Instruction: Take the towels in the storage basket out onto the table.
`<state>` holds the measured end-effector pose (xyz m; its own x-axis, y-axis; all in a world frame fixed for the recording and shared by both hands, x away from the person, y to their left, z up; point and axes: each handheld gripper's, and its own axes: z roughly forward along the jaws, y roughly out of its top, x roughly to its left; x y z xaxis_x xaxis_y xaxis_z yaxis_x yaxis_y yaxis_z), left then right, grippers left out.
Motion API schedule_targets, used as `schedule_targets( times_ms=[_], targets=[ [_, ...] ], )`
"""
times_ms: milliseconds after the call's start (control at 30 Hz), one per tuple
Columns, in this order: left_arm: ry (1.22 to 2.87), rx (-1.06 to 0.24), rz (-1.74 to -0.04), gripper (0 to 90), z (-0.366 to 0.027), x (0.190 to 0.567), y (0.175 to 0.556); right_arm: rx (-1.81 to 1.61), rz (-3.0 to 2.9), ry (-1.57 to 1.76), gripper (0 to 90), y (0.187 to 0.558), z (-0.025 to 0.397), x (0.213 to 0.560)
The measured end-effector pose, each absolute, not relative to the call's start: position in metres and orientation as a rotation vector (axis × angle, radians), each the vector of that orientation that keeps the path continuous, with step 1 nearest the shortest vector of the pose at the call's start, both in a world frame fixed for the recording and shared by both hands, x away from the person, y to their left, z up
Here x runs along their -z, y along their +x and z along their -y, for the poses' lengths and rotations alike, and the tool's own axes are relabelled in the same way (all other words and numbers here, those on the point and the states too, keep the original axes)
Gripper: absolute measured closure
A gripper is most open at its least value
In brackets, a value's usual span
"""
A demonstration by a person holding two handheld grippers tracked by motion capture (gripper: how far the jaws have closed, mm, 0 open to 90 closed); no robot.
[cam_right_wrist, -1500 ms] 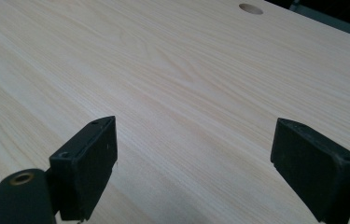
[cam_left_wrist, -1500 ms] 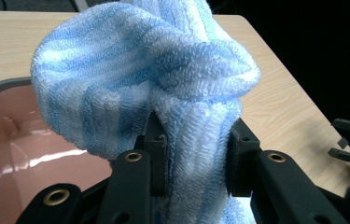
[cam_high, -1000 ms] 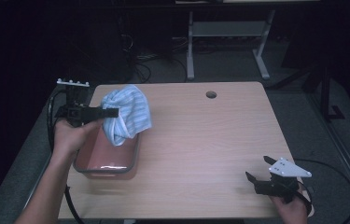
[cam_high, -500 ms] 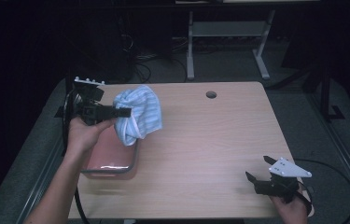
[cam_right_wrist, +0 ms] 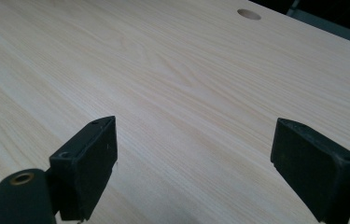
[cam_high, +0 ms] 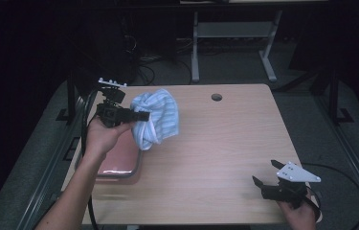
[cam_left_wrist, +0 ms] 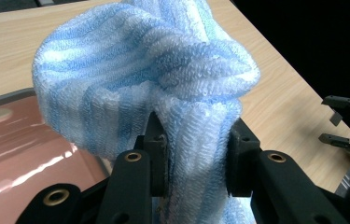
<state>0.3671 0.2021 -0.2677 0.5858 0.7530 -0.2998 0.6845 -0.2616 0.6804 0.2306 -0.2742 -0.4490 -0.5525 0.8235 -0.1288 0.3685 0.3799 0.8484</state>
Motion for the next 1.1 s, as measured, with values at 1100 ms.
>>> schedule_targets(
  times_ms=[1100],
  targets=[
    [2.139,-0.088,-1.053,66.7,-0.115,0.276,0.384,-1.108,-2.083,1.023,14.2,0.231,0.277,0.447]
  ],
)
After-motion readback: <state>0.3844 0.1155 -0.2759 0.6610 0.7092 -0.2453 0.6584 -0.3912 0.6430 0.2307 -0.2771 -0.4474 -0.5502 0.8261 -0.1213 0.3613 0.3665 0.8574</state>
